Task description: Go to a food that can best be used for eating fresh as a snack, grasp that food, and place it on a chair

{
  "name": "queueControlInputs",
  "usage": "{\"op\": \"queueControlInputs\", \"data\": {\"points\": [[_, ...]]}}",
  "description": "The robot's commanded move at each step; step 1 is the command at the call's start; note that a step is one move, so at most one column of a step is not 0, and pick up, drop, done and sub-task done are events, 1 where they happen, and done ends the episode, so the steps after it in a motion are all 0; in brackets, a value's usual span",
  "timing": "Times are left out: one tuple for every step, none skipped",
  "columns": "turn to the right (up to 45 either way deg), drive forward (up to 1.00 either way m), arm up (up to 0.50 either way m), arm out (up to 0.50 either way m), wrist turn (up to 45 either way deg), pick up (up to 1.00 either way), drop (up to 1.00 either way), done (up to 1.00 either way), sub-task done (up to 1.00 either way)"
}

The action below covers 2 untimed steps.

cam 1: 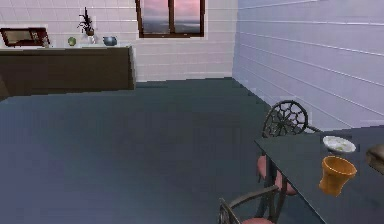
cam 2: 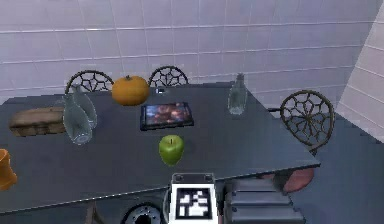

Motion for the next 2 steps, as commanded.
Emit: {"op": "queueControlInputs", "data": {"points": [[0.0, 0.0, 0.0, 0.32, 0.0, 0.0, 0.0, 0.0, 0.0], [0.0, 0.0, 0.0, 0.0, 45.0, 0.0, 0.0, 0.0, 0.0]]}}
